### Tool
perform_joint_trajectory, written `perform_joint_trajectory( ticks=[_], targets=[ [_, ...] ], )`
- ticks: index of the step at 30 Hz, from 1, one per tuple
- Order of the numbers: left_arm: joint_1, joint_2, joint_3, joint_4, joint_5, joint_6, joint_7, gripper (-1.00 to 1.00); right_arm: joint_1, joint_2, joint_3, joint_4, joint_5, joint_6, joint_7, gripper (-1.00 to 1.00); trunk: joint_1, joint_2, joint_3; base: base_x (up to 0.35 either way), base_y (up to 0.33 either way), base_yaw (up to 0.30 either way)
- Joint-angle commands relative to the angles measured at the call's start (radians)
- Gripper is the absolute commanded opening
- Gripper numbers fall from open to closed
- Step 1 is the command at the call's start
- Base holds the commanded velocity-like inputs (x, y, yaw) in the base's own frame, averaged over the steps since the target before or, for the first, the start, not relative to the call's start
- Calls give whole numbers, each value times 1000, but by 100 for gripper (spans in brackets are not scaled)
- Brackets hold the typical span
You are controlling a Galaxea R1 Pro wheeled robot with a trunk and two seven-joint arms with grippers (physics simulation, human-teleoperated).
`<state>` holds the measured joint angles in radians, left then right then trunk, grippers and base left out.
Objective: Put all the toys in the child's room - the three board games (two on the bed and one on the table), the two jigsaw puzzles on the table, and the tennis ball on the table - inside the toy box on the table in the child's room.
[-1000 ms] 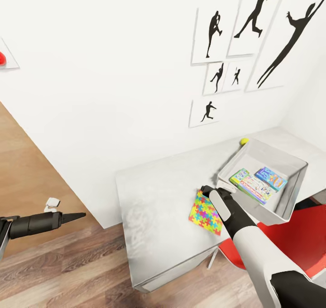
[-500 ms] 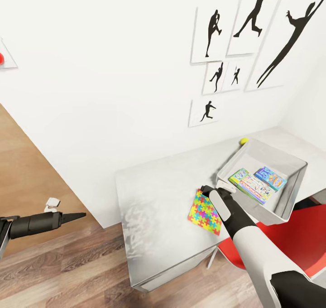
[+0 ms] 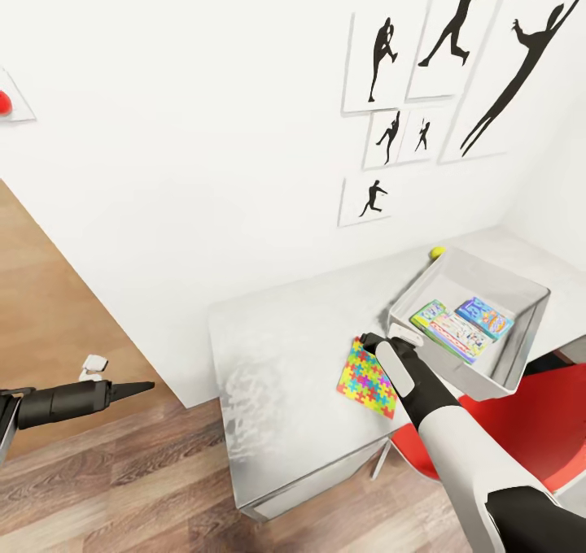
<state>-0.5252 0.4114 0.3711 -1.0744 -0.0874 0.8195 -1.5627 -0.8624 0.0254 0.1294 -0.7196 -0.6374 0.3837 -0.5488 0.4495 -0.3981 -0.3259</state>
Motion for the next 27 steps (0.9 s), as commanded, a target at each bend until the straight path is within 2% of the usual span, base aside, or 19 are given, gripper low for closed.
perform_joint_trajectory(
  ticks=[1,27],
  targets=[
    [-1,0,2,-1,-9,10,-8,100,-1,-1,3,-1,-7,3,-8,100,1,-2,-2,-11,0,0],
    [-1,-1,2,-1,-9,13,-8,100,0,0,4,1,-8,3,-8,100,1,-2,1,-1,0,0]
  ],
)
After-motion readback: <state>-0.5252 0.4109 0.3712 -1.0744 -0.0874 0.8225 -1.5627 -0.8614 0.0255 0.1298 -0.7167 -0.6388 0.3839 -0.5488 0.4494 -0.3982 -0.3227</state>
